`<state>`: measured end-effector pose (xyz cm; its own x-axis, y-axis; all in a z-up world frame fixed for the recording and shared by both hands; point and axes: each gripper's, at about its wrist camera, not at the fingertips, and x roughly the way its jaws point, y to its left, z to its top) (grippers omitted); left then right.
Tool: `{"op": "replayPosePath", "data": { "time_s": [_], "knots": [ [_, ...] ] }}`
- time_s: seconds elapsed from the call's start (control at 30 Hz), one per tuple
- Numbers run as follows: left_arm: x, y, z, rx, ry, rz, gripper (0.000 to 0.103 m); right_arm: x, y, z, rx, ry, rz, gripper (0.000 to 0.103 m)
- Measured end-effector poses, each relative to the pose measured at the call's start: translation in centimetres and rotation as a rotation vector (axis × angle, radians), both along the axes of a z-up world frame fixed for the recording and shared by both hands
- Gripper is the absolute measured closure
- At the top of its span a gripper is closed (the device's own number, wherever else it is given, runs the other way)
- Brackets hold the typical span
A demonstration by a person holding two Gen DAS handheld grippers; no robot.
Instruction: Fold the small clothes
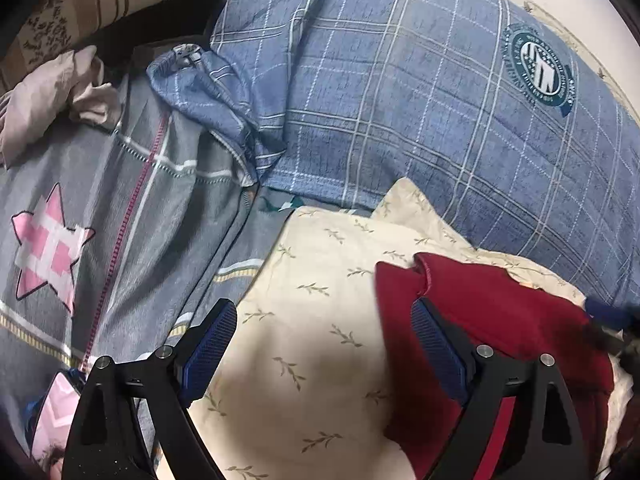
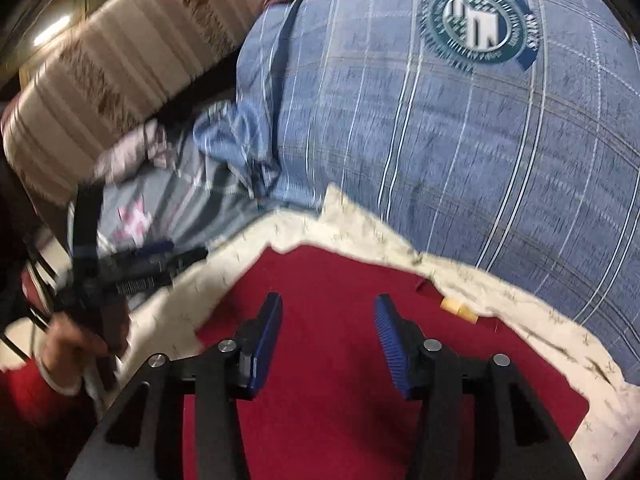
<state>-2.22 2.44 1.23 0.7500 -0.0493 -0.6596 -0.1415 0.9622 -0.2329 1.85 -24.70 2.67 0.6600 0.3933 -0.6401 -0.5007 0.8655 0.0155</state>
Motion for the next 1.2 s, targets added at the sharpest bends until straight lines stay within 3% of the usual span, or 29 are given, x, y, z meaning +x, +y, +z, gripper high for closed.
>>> {"op": "replayPosePath", "data": {
  "time_s": [0.13, 0.2, 0.23, 0.27, 0.3, 0.37, 0.47, 0.57, 0.6, 0.67, 0.73, 0.8, 0.87, 0.97, 1.0, 1.03, 1.07, 1.1, 1.13, 1.2],
  "knots": [
    [0.4, 0.3, -0.1, -0.005, 0.012, 0.019, 0.014, 1.9, 4.3, -3.8, -0.078, 0.036, 0.049, 0.055],
    [0.7, 0.4, -0.1, -0.013, 0.019, 0.028, 0.014, 3.7, 6.5, -6.0, -0.183, -0.004, 0.031, 0.061],
    [0.7, 0.5, -0.1, -0.017, 0.018, 0.026, 0.014, 4.7, 7.0, -7.0, -0.227, 0.005, -0.012, 0.069],
    [0.7, 0.6, 0.0, -0.017, 0.014, 0.024, 0.014, 5.8, 6.9, -7.5, -0.219, 0.042, -0.043, 0.086],
    [0.6, 0.6, 0.1, -0.015, 0.009, 0.025, 0.014, 6.1, 6.4, -7.3, -0.150, 0.075, -0.049, 0.092],
    [0.3, 0.6, 0.6, -0.016, -0.016, 0.026, 0.014, 4.9, 5.5, -5.8, -0.095, 0.057, -0.051, 0.094],
    [-0.3, 0.3, 0.8, -0.026, -0.047, 0.030, 0.014, 1.0, 5.3, -3.5, -0.085, 0.006, 0.026, 0.094],
    [-0.4, -0.7, 0.2, -0.030, -0.036, -0.004, 0.014, -0.2, 6.0, -5.0, -0.084, 0.039, 0.036, 0.083],
    [-0.3, -1.2, -0.1, -0.021, -0.020, -0.021, 0.014, -0.1, 6.3, -6.1, -0.103, 0.056, 0.022, 0.067],
    [-0.4, -2.0, -0.4, -0.007, 0.005, -0.053, 0.014, -0.4, 5.6, -7.3, -0.120, 0.117, -0.016, 0.064],
    [-0.5, -2.6, -0.2, -0.004, 0.000, -0.084, 0.014, -2.4, 3.0, -6.4, -0.073, 0.109, -0.042, 0.061],
    [-0.4, -3.4, 0.2, 0.011, -0.016, -0.108, 0.014, -5.3, -0.9, -4.7, -0.097, 0.045, -0.150, 0.041],
    [-0.4, -4.1, 0.4, 0.037, -0.026, -0.126, 0.014, -8.0, -5.5, -3.4, -0.185, -0.019, -0.298, 0.031],
    [-0.1, -5.2, -0.3, 0.062, 0.001, -0.159, 0.014, -8.7, -10.2, -4.0, -0.345, -0.013, -0.467, 0.031],
    [0.0, -5.4, -0.5, 0.067, 0.011, -0.165, 0.014, -8.5, -11.1, -4.4, -0.352, 0.000, -0.495, 0.032],
    [0.1, -5.6, -0.7, 0.069, 0.019, -0.172, 0.014, -7.9, -12.2, -5.1, -0.339, 0.016, -0.522, 0.034],
    [0.3, -5.8, -0.7, 0.071, 0.025, -0.178, 0.014, -7.4, -12.9, -5.6, -0.326, 0.022, -0.536, 0.042],
    [0.3, -6.0, -0.8, 0.074, 0.031, -0.182, 0.014, -6.7, -13.5, -6.1, -0.322, 0.024, -0.554, 0.075],
    [0.3, -6.2, -0.9, 0.082, 0.037, -0.188, 0.014, -5.9, -14.0, -6.5, -0.314, 0.032, -0.571, 0.092],
    [0.4, -6.4, -1.1, 0.093, 0.044, -0.195, 0.014, -5.9, -15.7, -5.8, -0.160, 0.051, -0.581, 0.094]
  ]
}}
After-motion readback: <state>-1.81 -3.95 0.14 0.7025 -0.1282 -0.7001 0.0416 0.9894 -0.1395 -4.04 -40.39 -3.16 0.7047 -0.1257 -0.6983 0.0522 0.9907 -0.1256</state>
